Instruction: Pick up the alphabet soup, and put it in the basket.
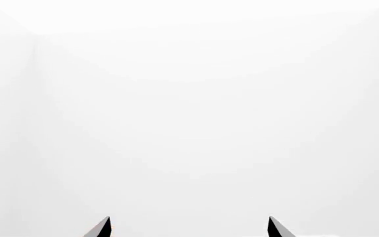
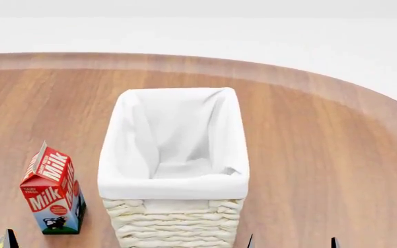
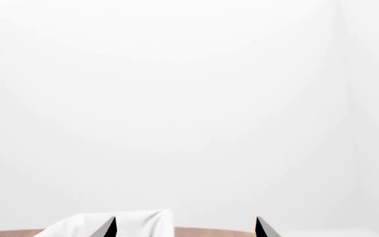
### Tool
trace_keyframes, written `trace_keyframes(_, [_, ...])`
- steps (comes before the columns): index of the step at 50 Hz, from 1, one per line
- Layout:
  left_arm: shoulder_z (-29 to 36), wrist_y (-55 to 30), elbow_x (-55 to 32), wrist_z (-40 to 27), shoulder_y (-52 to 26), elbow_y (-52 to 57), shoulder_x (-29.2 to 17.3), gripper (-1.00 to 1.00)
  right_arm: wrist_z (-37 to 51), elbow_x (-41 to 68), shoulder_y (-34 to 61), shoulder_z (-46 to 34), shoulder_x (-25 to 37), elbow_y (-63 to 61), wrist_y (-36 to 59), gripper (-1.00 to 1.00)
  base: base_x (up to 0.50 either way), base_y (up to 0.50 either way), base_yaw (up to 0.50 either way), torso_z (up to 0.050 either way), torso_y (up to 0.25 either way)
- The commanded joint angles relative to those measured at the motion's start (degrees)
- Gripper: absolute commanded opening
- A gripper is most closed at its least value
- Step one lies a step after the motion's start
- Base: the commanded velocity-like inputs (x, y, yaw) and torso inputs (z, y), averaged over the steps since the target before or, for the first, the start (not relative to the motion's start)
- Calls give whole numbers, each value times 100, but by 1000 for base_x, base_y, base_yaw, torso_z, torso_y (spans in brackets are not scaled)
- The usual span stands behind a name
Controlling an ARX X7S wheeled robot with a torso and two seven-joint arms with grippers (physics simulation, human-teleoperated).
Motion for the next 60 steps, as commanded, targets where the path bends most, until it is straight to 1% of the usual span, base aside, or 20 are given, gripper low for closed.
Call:
trace_keyframes(1, [19,2,-9,-26,-18,-21,-18,100,56,-24,47,-13,-16,51,47,100,0,0,0,0,0])
trace_keyframes(15, [12,4,-16,-73,-3,3,-53,100,73,158,30,83,118,-55,97,100,0,0,0,0,0])
trace_keyframes(19, [12,-28,-14,-87,-17,0,-54,100,49,226,-107,186,304,-270,113,100,0,0,0,0,0])
trace_keyframes(22, [17,-48,-10,-88,-1,16,-69,100,-55,185,-162,231,564,-398,357,100,0,0,0,0,0])
trace_keyframes(25, [17,-41,-19,-98,-1,23,-73,100,-171,398,-230,348,756,-429,191,100,0,0,0,0,0])
trace_keyframes(26, [24,-51,-10,-99,-1,32,-72,100,-326,679,-246,379,945,-469,230,100,0,0,0,0,0])
trace_keyframes(28, [34,-67,-1,-100,-4,30,-74,100,-608,898,-295,342,1181,-448,123,100,0,0,0,0,0])
trace_keyframes(29, [37,-100,-6,-94,-8,39,-80,100,-845,877,-332,234,1426,-402,266,100,0,0,0,0,0])
trace_keyframes(33, [41,-150,-33,-88,-19,45,-98,100,-1570,1215,-479,-11,1826,-164,-98,100,0,0,0,0,0])
trace_keyframes(35, [43,-168,-33,-93,-19,58,-100,100,-2031,1618,-548,-129,2062,-8,-295,100,0,0,0,0,0])
trace_keyframes(36, [51,-171,-40,-87,-17,65,-104,100,-2047,1533,-590,-56,2026,100,-527,100,0,0,0,0,0])
trace_keyframes(37, [53,-178,-23,-94,-19,60,-102,100,-2295,1962,-623,-123,2175,92,-567,100,0,0,0,0,0])
trace_keyframes(38, [56,-184,-31,-91,-21,61,-106,100,-2589,2160,-638,-232,2313,141,-617,100,0,0,0,0,0])
trace_keyframes(39, [56,-180,-33,-95,-22,60,-107,100,-2477,2033,-647,-147,2249,207,-668,100,0,0,0,0,0])
trace_keyframes(40, [57,-174,-34,-96,-26,51,-111,100,-2758,2377,-600,-299,2419,227,-517,100,0,0,0,0,0])
trace_keyframes(41, [61,-171,-39,-95,-29,47,-113,100,-2925,2390,-585,-339,2428,305,-633,100,0,0,0,0,0])
trace_keyframes(42, [66,-175,-39,-94,-40,35,-113,100,-2866,2361,-537,-295,2373,393,-639,100,0,0,0,0,0])
trace_keyframes(46, [74,-161,-40,-99,-45,26,-121,100,-3213,2791,-373,-458,2506,470,-456,100,0,0,0,0,0])
trace_keyframes(53, [96,-135,-20,-117,-54,-10,-121,100,-3621,2742,-97,-734,2490,735,-290,100,0,0,0,0,0])
trace_keyframes(60, [151,-111,41,-124,-53,-18,-108,100,-3926,2957,62,-963,2571,615,-54,100,0,0,0,0,0])
